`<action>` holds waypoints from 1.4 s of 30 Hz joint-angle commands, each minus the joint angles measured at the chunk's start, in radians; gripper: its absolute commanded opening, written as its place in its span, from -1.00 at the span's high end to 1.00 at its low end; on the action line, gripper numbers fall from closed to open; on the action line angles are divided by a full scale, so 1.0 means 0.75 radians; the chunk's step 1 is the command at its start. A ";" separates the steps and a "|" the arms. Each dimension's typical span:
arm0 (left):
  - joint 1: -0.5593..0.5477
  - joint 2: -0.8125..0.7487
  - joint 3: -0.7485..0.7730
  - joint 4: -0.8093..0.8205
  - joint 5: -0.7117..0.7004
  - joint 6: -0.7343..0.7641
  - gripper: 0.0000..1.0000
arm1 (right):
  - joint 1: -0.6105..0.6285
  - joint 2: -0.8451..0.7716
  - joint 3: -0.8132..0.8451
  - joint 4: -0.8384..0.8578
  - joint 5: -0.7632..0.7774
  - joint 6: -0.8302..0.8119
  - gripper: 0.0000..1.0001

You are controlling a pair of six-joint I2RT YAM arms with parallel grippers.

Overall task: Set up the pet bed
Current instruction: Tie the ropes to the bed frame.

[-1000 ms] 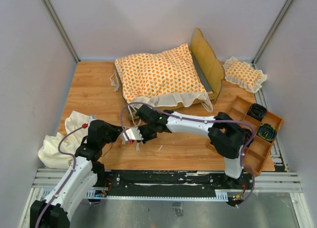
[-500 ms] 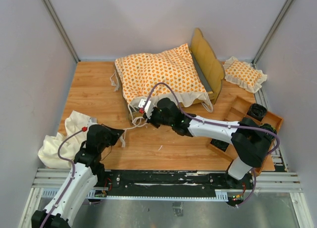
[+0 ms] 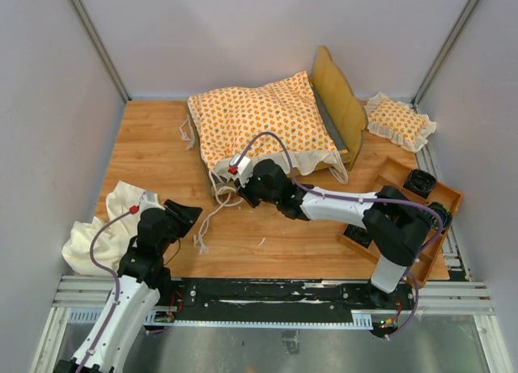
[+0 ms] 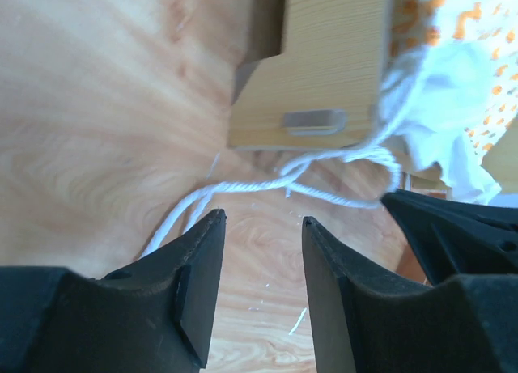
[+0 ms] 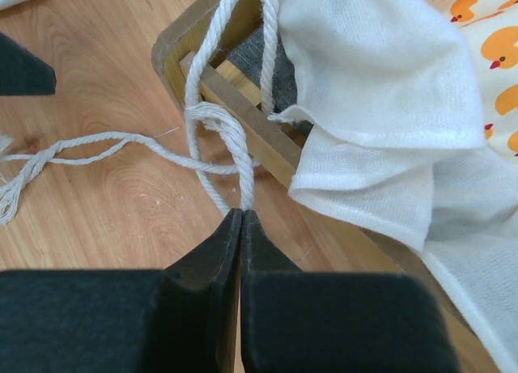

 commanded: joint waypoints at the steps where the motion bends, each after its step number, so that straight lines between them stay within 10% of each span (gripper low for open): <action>1: 0.007 0.110 0.143 0.305 0.080 0.348 0.06 | -0.012 -0.010 0.044 0.015 -0.045 0.085 0.99; 13: -0.028 0.687 0.547 0.437 0.170 0.585 0.18 | -0.013 -0.113 -0.025 0.073 -0.121 0.169 0.99; 34: -0.029 1.017 0.524 0.692 0.156 0.514 0.21 | -0.011 -0.122 -0.061 0.134 -0.158 0.165 0.99; 42: -0.029 1.040 0.512 0.710 0.159 0.498 0.70 | -0.013 -0.137 -0.047 0.135 -0.069 0.157 0.99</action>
